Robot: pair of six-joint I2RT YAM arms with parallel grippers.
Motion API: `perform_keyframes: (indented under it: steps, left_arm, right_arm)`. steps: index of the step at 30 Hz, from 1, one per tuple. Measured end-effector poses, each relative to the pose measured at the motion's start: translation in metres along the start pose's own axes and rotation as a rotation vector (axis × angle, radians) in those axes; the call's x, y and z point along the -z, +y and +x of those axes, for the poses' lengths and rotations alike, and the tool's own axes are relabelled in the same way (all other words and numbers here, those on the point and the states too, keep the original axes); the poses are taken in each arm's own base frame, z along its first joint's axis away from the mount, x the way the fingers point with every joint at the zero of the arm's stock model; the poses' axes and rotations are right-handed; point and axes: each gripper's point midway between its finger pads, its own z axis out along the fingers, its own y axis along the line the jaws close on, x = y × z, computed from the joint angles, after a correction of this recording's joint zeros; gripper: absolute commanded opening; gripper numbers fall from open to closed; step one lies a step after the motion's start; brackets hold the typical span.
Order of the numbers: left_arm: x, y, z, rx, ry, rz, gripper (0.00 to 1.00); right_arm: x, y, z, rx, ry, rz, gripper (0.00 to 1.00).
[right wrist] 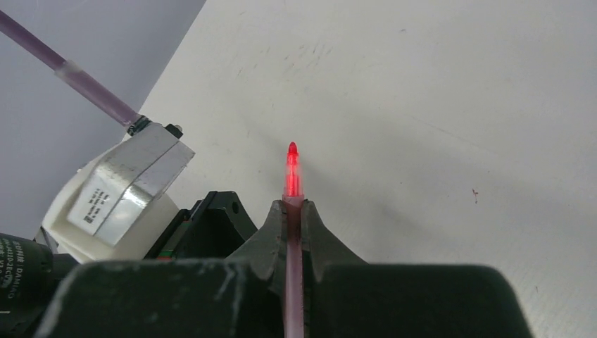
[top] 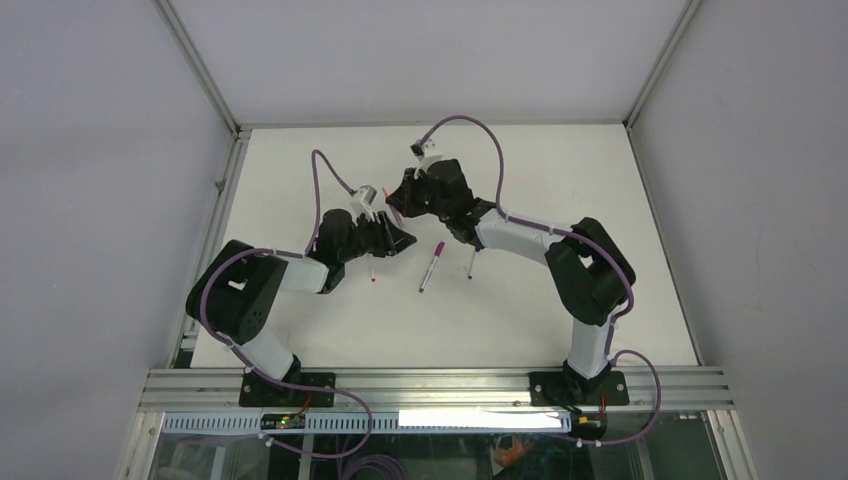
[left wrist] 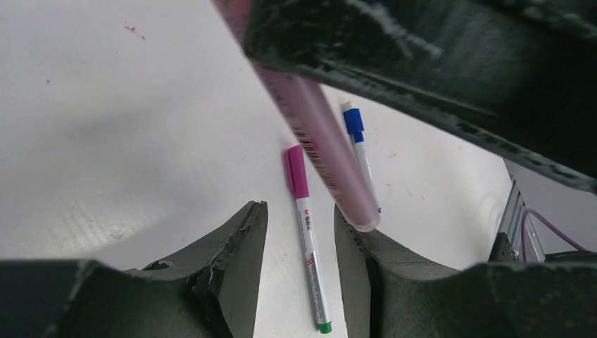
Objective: Insert the pens into the pen caps
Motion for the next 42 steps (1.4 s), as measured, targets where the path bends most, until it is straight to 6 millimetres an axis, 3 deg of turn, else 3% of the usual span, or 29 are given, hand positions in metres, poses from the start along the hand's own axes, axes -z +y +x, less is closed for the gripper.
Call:
perform_keyframes:
  steps: [13,29,38,42]
  left_arm:
    - [0.017,-0.033,-0.029,-0.048,-0.099,0.091,0.41]
    - [0.013,-0.017,-0.029,-0.052,-0.116,0.023,0.37]
    - [0.012,-0.015,-0.034,-0.062,-0.133,0.01,0.22]
    - [0.012,-0.008,-0.035,-0.077,-0.141,-0.025,0.05]
  right_arm:
    - [0.001,-0.001,0.005,-0.011,0.005,-0.005,0.0]
    - [0.006,-0.004,0.014,-0.023,0.02,0.002,0.0]
    - [0.008,-0.003,0.012,-0.023,0.01,-0.002,0.0]
    - [0.008,-0.001,0.008,-0.022,-0.003,-0.008,0.0]
